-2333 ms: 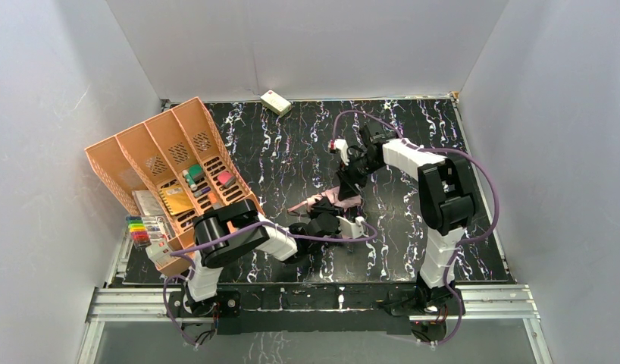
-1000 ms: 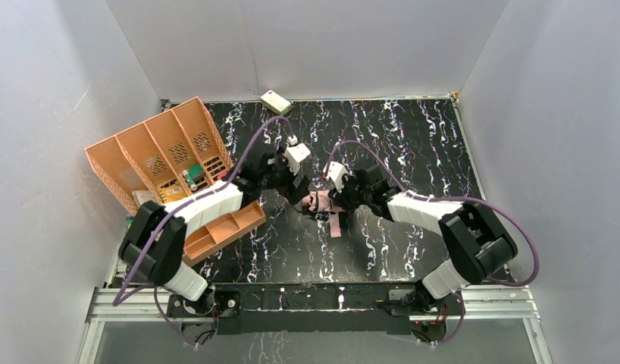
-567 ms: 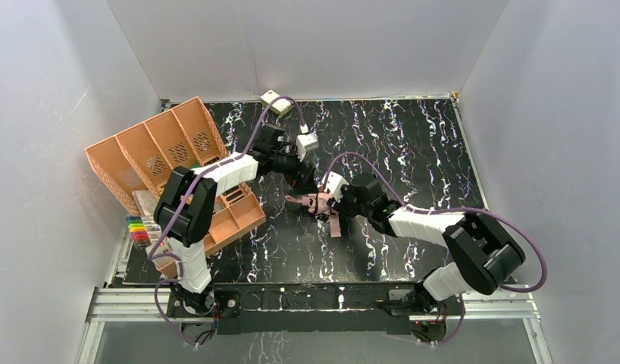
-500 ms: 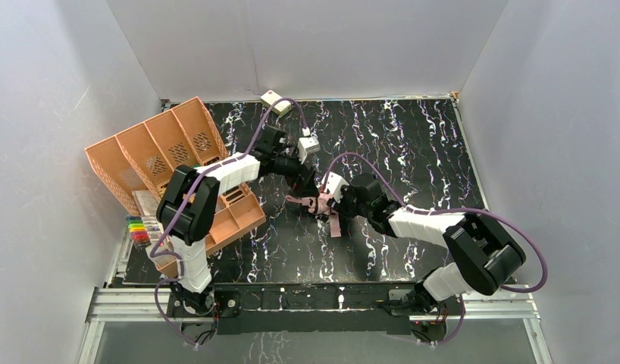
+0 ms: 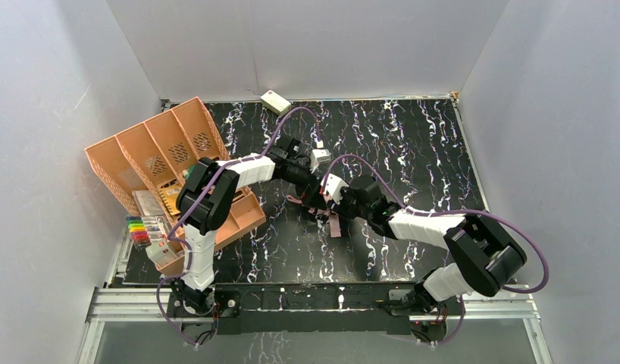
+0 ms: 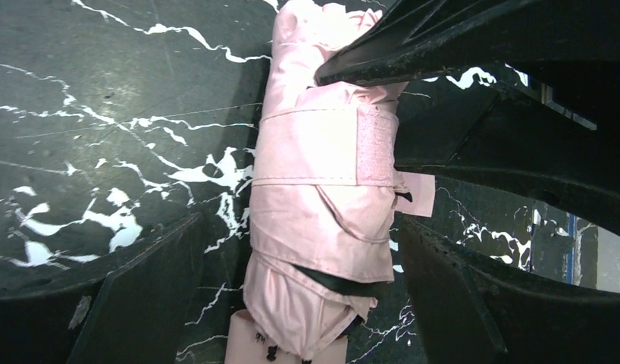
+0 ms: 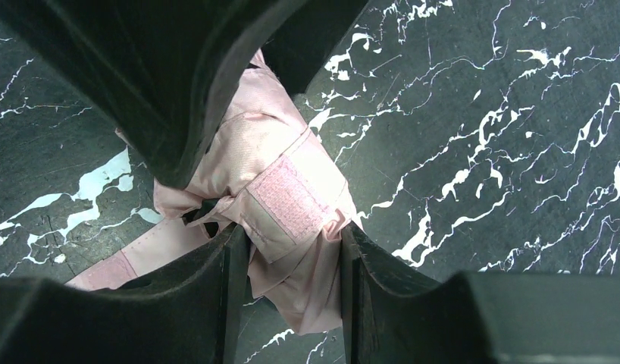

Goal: Put away the umbrella

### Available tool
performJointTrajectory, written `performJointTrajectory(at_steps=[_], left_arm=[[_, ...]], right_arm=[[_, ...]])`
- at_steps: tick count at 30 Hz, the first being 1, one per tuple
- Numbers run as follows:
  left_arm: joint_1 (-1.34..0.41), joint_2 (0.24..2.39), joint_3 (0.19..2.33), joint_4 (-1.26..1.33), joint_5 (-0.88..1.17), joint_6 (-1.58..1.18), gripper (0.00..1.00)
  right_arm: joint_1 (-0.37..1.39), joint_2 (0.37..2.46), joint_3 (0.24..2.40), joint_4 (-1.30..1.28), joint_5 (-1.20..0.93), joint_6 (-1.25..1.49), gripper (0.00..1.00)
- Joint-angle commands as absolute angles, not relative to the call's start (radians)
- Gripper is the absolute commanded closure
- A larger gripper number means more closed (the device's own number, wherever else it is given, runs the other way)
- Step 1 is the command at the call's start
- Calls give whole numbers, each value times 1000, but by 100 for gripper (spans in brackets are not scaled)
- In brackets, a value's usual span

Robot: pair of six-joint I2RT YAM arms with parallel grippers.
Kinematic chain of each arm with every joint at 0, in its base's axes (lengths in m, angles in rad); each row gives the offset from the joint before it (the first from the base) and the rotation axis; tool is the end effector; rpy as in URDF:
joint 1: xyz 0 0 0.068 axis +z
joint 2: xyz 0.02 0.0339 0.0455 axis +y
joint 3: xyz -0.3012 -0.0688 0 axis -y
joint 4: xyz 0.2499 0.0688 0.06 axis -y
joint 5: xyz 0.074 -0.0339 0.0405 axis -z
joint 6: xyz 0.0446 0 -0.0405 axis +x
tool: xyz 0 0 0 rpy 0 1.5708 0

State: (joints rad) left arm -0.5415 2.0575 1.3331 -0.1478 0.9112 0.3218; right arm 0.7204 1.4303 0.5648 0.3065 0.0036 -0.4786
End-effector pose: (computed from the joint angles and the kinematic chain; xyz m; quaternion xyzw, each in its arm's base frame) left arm 0.3700 -0.2637 0.1815 0.4898 0.7034 -0.4446 0.2602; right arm 0.2151 0.1886 0.1975 -0.4928 0.7227 0.0569 0.4812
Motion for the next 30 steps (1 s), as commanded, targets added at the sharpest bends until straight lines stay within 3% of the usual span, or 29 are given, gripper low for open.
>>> performJointTrajectory(at_steps=[1,5,10,15,24,30], left_arm=[[-565,2070,1356,-184,963,339,4],[-569,2097,1338,-184,954,345,7],[-575,2131,1337,-210,939,349,20],[-602,2135,1301,-213,863,354,25],[-609,2149,1267,-222,878,320,66],[-611,2162,1279,-273,847,320,85]], right_arm=[[726,1465,509,134,38,-480,69],[729,1466,511,140,43,-480,69],[729,1463,511,147,56,-481,70],[729,1465,509,163,70,-480,70],[729,1466,512,182,75,-489,70],[729,1454,515,175,75,-474,64]])
